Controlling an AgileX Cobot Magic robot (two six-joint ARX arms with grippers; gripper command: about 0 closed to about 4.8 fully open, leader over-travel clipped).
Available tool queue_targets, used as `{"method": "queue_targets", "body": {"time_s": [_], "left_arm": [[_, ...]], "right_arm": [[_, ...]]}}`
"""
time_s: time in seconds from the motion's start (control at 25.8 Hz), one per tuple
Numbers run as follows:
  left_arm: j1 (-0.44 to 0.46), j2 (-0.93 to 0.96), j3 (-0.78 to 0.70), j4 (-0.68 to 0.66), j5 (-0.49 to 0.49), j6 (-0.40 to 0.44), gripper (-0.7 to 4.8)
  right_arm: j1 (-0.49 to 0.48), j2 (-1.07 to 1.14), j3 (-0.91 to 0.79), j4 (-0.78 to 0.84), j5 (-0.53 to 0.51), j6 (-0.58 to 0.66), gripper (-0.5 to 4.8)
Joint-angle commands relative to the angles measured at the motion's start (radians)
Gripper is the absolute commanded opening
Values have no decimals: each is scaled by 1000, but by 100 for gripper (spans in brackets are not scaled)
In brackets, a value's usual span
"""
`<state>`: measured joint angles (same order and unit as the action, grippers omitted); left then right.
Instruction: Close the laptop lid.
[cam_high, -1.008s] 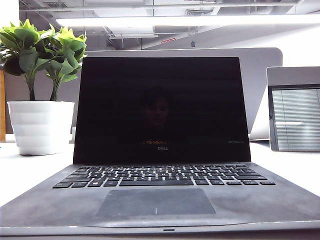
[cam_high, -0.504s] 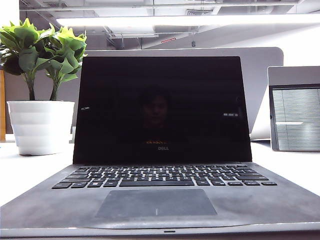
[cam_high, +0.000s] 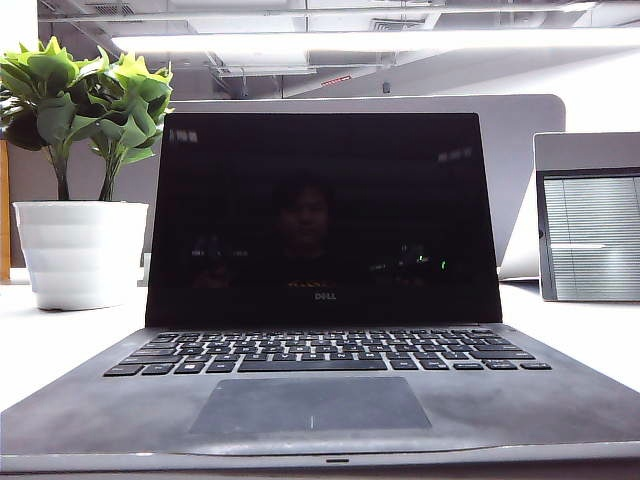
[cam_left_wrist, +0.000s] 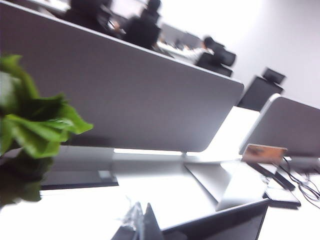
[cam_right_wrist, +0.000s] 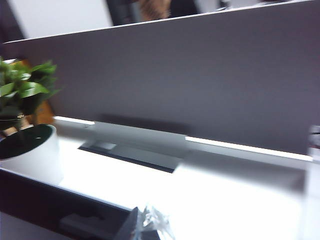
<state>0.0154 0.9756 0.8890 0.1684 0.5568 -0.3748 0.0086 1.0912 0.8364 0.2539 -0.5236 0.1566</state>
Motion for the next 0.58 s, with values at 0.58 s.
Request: {"method": "queue_targets", "body": {"time_s": [0.58], "left_arm": [[79,606,208,14,377,181,-5]], "right_arm": [[-32,596,340,5,-378,0,-5]]}}
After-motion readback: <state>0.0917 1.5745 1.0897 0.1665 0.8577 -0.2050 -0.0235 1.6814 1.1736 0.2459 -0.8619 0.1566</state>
